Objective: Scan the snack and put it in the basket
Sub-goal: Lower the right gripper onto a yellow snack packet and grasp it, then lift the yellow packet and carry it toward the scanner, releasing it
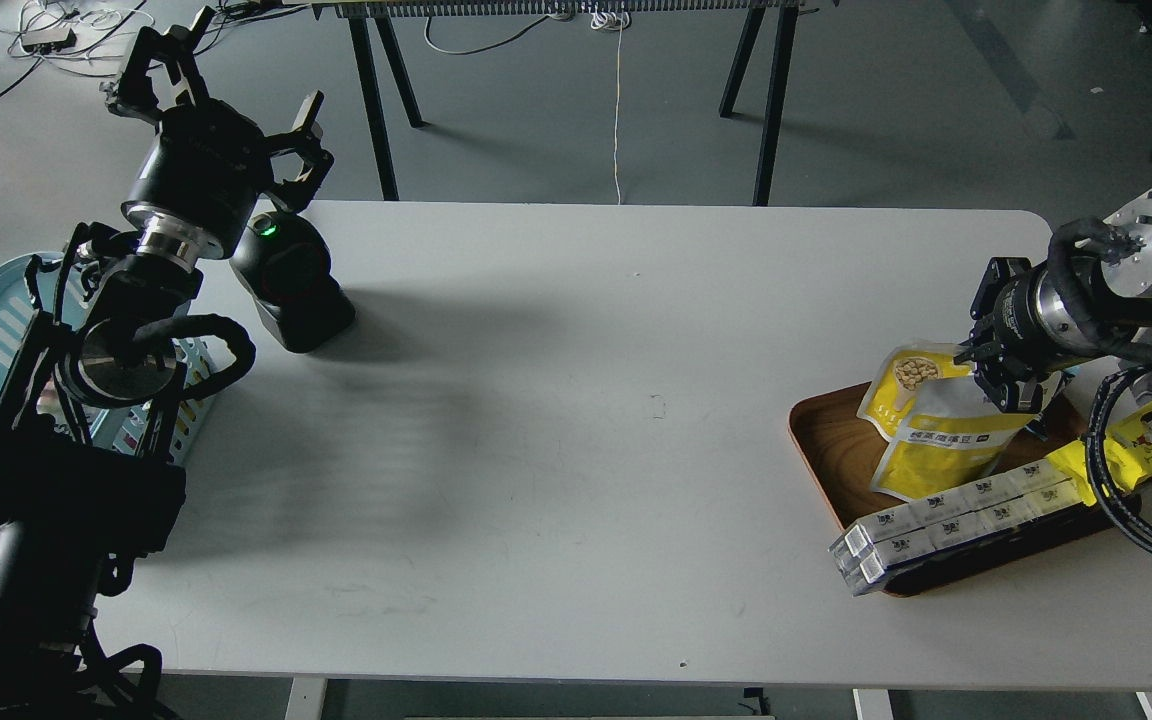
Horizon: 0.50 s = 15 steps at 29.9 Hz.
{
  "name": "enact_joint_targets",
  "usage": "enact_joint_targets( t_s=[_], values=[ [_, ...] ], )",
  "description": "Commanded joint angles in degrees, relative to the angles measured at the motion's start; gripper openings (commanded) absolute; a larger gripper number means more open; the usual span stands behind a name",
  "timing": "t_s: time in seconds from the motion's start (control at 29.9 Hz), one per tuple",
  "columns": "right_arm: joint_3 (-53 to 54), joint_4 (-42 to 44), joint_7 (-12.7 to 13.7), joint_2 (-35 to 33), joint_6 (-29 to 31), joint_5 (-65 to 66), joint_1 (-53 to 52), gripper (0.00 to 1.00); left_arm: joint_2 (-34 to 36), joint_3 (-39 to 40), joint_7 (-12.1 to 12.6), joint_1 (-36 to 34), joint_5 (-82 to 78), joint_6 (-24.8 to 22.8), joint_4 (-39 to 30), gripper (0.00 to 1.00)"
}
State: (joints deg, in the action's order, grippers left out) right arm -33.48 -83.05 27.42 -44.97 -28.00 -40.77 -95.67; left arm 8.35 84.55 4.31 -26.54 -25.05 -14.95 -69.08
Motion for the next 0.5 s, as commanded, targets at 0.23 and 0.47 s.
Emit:
enact_joint_targets(
  t_s=[0.23,0.47],
  values=[
    [3.8,-1.9,0.3,-3.5,0.0,0.3,-1.2,0.00,0.0,0.0,0.0,-0.1,0.0,0.1,0.0,1.00],
    [8.3,-7.2,0.4,-6.6,0.0,-0.3,-8.7,0.00,0.0,-0.1,0.0,-0.1,0.0,0.2,0.0,1.00]
  ],
)
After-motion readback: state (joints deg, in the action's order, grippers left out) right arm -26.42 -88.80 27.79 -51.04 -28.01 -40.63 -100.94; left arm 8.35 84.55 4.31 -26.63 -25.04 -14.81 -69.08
